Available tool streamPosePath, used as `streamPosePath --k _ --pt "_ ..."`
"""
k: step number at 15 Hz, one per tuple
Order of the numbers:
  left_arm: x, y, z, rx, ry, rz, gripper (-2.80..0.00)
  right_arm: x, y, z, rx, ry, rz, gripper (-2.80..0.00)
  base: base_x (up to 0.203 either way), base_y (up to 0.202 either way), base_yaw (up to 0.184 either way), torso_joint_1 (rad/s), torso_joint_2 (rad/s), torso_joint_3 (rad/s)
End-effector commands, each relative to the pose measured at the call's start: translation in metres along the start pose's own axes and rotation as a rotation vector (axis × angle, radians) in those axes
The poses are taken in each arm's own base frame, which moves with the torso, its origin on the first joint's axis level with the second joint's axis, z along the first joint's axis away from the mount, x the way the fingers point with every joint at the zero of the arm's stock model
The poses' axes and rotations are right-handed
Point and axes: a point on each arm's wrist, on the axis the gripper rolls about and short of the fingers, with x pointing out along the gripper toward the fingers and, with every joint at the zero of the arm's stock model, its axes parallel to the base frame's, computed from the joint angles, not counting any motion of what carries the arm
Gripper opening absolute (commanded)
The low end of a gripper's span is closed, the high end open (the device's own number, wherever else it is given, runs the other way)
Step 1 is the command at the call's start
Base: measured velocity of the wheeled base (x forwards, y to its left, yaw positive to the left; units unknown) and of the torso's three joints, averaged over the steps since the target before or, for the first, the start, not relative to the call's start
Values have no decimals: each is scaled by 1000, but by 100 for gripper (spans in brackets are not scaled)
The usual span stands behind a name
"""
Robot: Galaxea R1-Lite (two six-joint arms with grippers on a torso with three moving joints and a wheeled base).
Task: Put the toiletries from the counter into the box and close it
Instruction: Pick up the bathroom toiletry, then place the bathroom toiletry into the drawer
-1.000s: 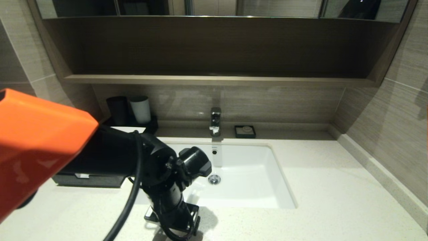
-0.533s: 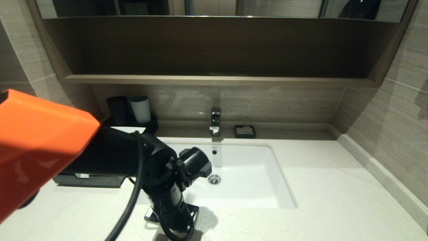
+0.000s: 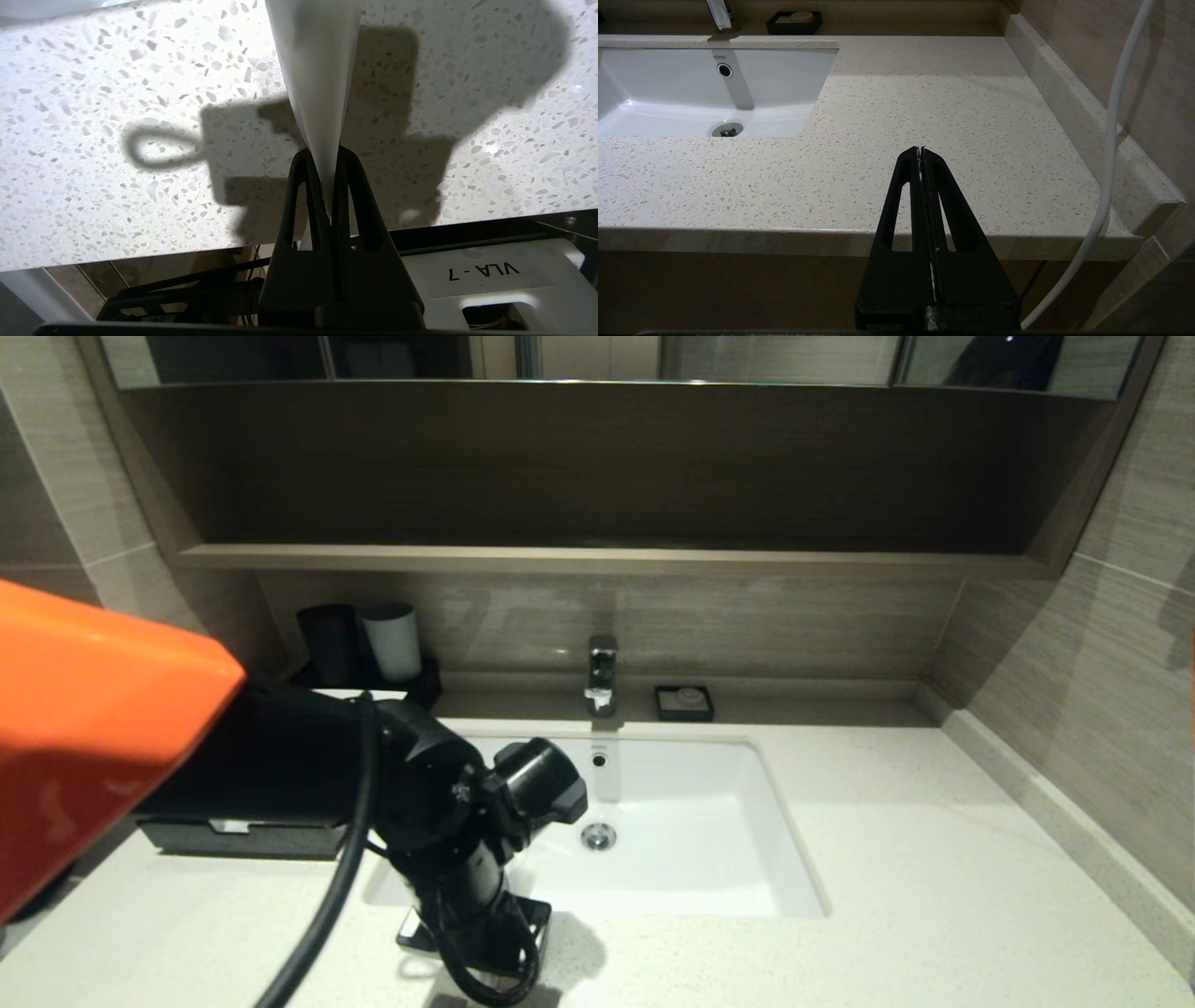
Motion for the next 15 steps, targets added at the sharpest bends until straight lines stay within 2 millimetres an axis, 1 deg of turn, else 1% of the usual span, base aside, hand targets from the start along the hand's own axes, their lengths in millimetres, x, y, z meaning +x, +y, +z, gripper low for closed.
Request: streamPosePath --k 1,4,6,7,11,15 --pt "-25 5 -2 -35 -75 -15 -280 0 0 0 0 1 0 -280 0 0 0 0 0 0" --pt "-54 15 -5 -70 -213 40 -280 0 0 0 0 0 0 -280 0 0 0 0 0 0" --pt "-71 26 -7 -106 -314 121 -280 0 0 0 0 0 0 -280 0 0 0 0 0 0" --pt "-76 32 -7 -130 -352 175 -280 0 0 0 0 0 0 -280 0 0 0 0 0 0" --pt "-87 60 -13 -211 -447 400 -280 0 0 0 0 0 0 -280 0 0 0 0 0 0" --pt "-87 87 -10 -301 -466 549 -280 0 0 0 0 0 0 -280 0 0 0 0 0 0"
